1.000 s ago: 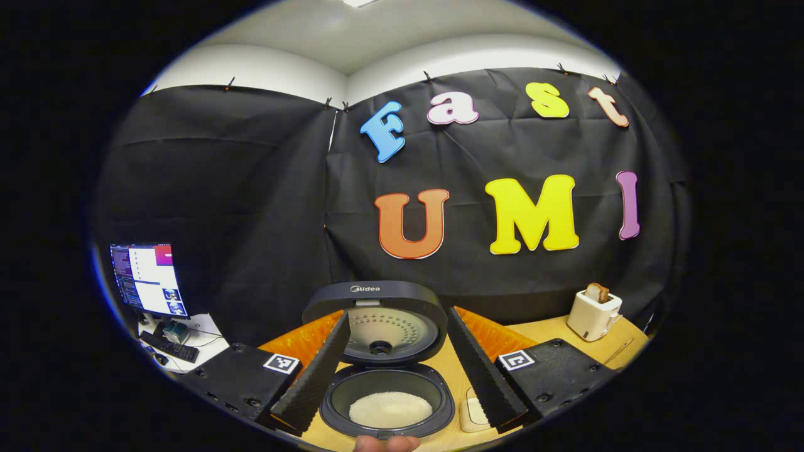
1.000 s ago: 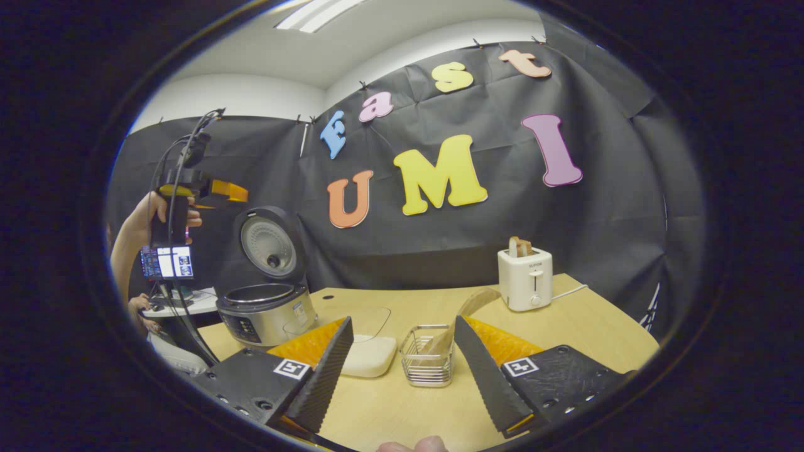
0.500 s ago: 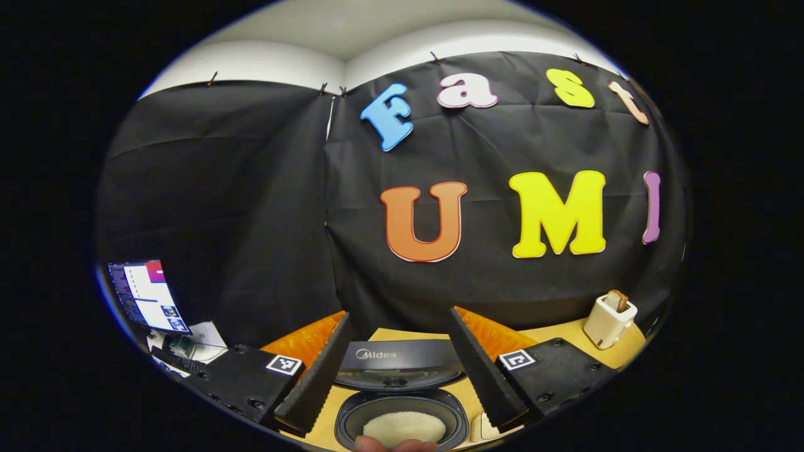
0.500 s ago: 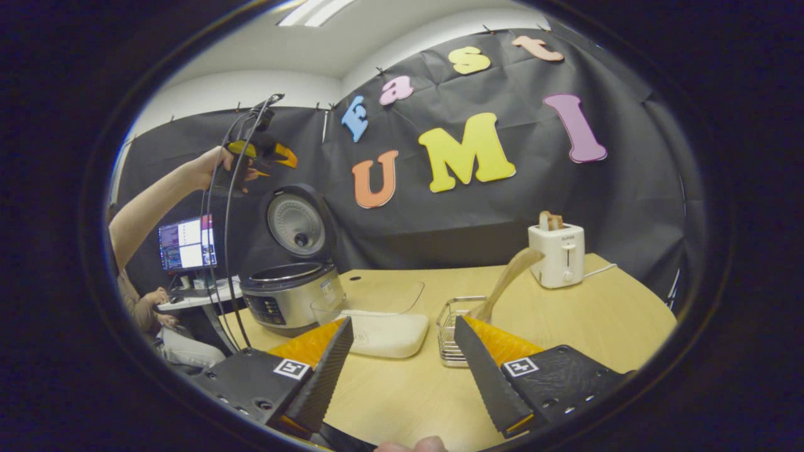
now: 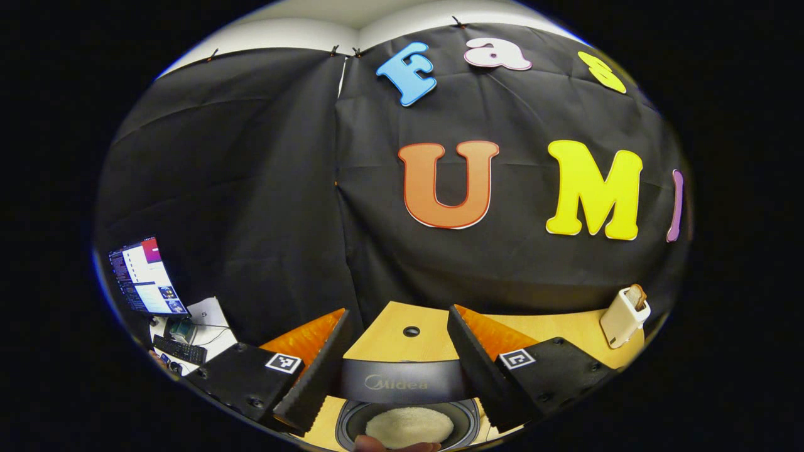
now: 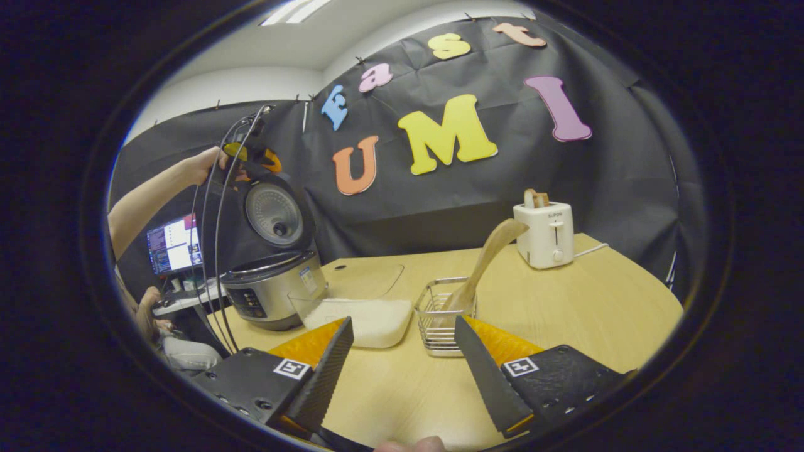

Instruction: Close the left gripper, press the button to open the rice cooker; take a wooden spoon from the chopstick holder with the right hand, scoop a spoonful of rice and pour it into the rice cooker, then put the wooden spoon back into the chopstick holder.

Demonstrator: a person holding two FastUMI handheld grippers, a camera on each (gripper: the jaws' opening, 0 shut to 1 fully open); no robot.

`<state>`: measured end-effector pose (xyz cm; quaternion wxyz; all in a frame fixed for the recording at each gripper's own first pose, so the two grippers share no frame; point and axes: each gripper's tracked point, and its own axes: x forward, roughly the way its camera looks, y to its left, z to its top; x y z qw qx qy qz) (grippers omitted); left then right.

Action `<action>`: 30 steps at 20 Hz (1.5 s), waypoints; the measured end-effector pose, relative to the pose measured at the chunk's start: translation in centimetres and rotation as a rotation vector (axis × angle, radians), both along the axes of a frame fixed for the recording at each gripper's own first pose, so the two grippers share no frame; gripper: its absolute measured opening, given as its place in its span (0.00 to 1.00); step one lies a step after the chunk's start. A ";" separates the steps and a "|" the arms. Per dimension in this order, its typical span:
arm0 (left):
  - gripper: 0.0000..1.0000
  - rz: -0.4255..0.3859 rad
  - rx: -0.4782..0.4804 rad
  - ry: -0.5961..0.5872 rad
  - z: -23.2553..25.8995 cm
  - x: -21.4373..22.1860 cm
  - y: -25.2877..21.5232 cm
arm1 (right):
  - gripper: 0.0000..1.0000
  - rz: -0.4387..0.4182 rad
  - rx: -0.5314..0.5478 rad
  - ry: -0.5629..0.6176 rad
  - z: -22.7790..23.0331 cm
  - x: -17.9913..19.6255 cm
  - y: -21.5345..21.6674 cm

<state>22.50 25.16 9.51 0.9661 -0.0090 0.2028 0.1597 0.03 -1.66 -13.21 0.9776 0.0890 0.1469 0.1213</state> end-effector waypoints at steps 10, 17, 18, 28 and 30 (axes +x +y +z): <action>0.96 -0.046 -0.018 0.021 -2.3 -5.7 -2.4 | 0.91 0.014 -0.006 -0.014 0.3 -0.3 1.3; 0.95 -0.070 -0.031 0.014 -6.0 -10.9 -4.4 | 0.91 0.021 -0.023 -0.057 1.9 -1.3 1.5; 0.95 -0.075 -0.036 0.009 -6.6 -11.5 -4.6 | 0.91 0.020 -0.026 -0.062 2.0 -1.4 1.4; 0.93 -0.079 -0.021 -0.007 -13.6 -16.3 -6.4 | 0.92 0.031 -0.067 -0.085 2.8 -2.1 1.8; 0.94 -0.073 -0.018 -0.025 -14.4 -16.6 -6.5 | 0.92 0.030 -0.077 -0.086 2.8 -2.3 1.6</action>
